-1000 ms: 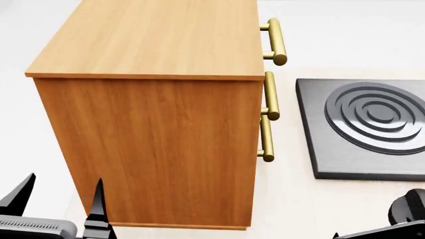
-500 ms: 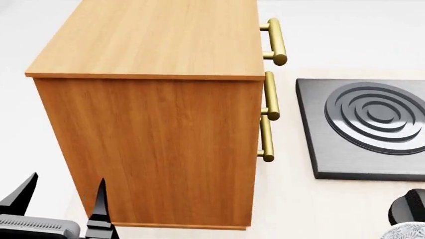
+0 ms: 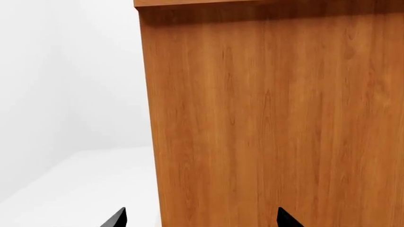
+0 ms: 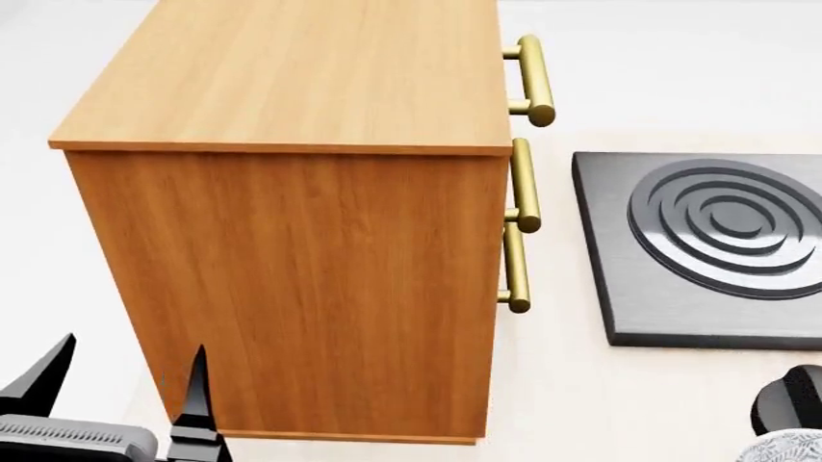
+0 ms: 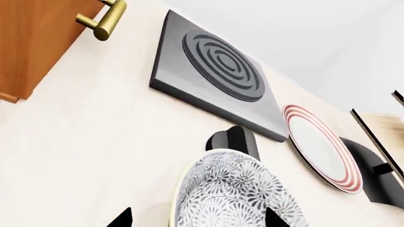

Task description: Put the bowl on the top of the cabinet.

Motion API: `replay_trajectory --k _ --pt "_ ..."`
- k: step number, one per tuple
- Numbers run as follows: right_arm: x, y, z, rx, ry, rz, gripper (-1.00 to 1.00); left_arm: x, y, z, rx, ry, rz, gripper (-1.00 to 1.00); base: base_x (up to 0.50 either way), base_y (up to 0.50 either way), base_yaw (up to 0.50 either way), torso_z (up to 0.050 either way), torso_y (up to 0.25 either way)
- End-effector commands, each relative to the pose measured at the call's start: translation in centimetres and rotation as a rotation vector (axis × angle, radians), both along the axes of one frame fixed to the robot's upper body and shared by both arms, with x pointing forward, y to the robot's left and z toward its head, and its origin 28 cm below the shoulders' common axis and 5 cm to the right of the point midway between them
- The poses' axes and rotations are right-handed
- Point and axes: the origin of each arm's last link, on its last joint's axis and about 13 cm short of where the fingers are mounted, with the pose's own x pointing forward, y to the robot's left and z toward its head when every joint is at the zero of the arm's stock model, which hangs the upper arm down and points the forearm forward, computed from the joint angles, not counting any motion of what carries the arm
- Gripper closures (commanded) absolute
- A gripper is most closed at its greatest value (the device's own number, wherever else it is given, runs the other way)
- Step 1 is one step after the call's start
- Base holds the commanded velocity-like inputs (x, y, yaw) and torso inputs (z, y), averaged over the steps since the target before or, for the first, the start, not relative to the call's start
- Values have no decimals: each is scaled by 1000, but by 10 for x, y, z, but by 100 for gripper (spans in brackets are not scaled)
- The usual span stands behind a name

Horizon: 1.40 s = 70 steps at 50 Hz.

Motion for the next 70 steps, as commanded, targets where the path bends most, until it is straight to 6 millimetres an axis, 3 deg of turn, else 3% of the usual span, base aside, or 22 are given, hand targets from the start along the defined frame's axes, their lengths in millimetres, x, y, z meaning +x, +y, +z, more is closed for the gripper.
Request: replay_trajectory --k 1,70 --pt "-2 -3 -8 11 33 -9 -100 0 0 0 1 0 0 -100 0 0 0 0 0" --pt "-1 -8 -29 22 60 -36 -100 -2 0 2 -3 -8 2 -100 0 0 0 0 0"
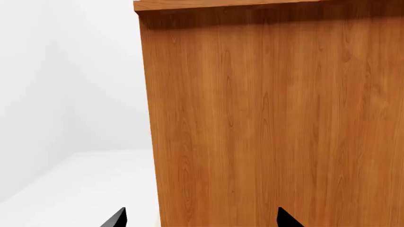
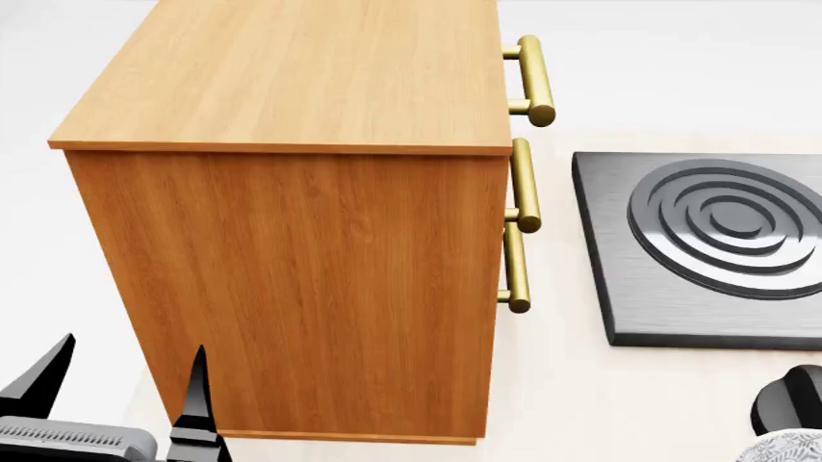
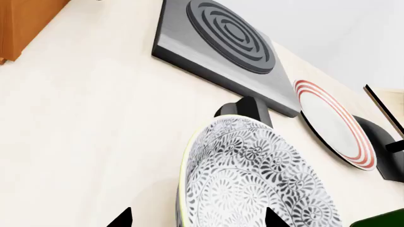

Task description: Put the bowl on the top of the cabinet.

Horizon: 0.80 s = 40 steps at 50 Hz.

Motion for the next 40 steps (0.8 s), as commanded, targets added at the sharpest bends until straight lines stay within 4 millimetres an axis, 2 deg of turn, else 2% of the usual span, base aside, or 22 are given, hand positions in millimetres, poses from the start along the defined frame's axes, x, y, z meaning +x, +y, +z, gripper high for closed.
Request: replay_trajectory --k 1,40 --pt "0 -1 -3 3 2 -4 -100 -1 1 1 -2 -3 4 -100 0 0 0 0 0" --pt "-1 -3 -9 5 2 -16 -100 -1 0 0 3 -6 -1 -100 0 0 0 0 0"
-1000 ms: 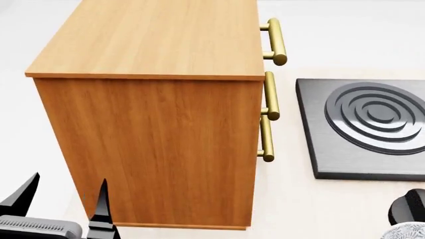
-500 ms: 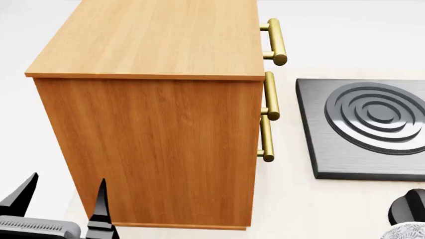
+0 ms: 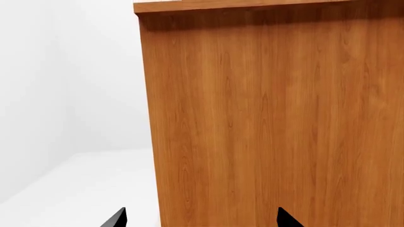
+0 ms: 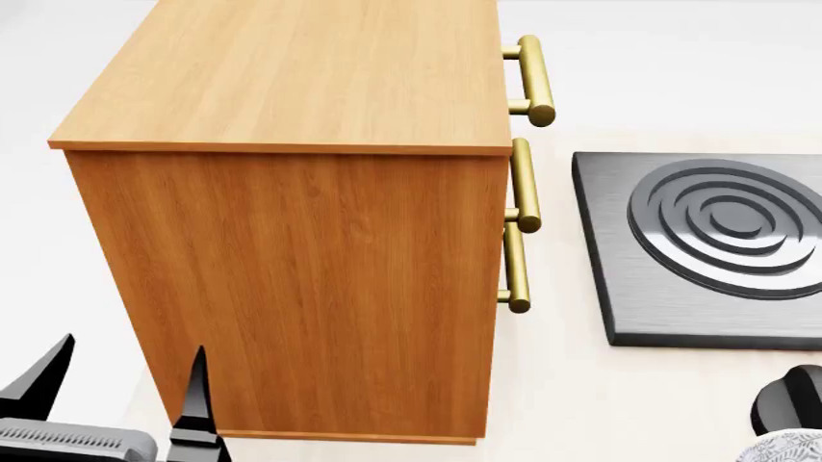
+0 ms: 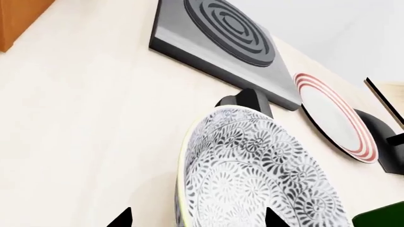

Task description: Put the bowl on the top of the cabinet.

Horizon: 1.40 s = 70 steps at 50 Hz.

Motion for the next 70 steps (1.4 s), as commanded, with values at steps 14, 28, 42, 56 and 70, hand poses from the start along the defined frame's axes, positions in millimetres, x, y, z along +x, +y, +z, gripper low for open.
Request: replay_trajectory --k 14,28,42,56,70 --pt "1 -1 -7 1 7 -8 -100 0 1 -2 0 2 0 -100 0 0 0 0 0" --pt "2 -3 -9 0 7 -16 -100 -1 0 -1 0 0 1 -100 0 0 0 0 0" --pt "2 -3 -9 3 4 -22 -100 -1 1 0 0 -2 2 -100 0 0 0 0 0" --pt "2 -4 -13 3 9 -24 -100 -1 1 0 0 -1 3 -100 0 0 0 0 0" --pt "3 -4 -14 6 10 -26 -100 -1 1 0 0 -2 5 -100 0 0 0 0 0"
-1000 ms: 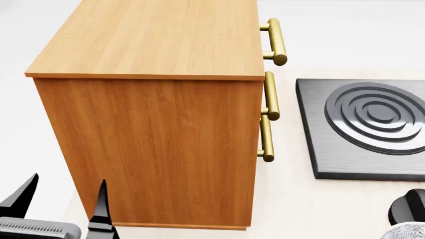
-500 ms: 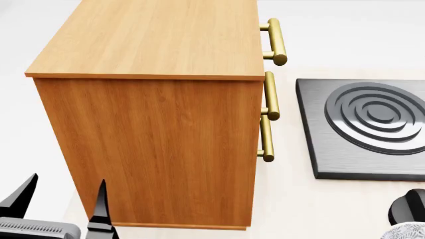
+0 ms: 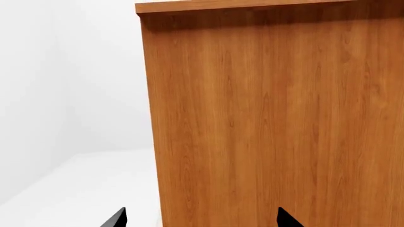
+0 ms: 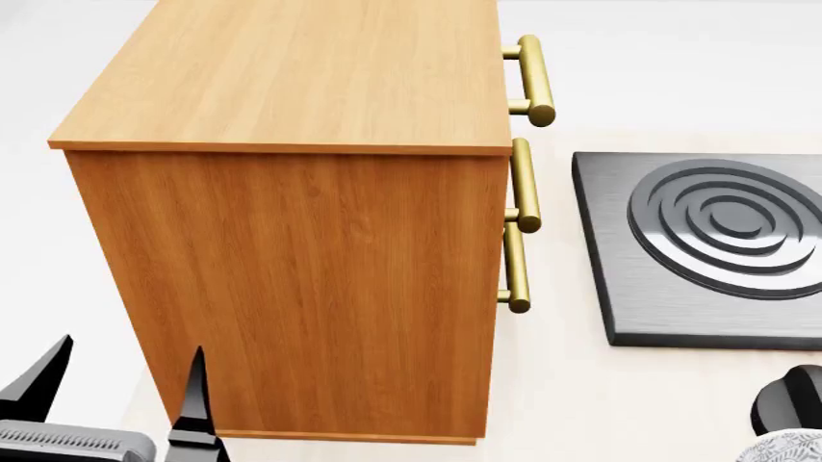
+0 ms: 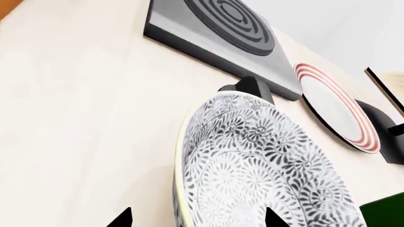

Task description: Put the bowl on the top of the cabinet.

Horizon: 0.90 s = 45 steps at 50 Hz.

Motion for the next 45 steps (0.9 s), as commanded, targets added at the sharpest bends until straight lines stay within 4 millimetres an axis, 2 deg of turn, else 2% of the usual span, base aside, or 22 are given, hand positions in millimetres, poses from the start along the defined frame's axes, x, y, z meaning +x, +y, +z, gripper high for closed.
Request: replay_trajectory --k 1,45 --pt "1 0 -1 2 1 0 -100 0 1 -1 -1 -1 1 -100 0 0 0 0 0" --pt "6 -2 -3 5 -6 -13 -100 0 -1 1 0 -2 -6 -100 0 0 0 0 0"
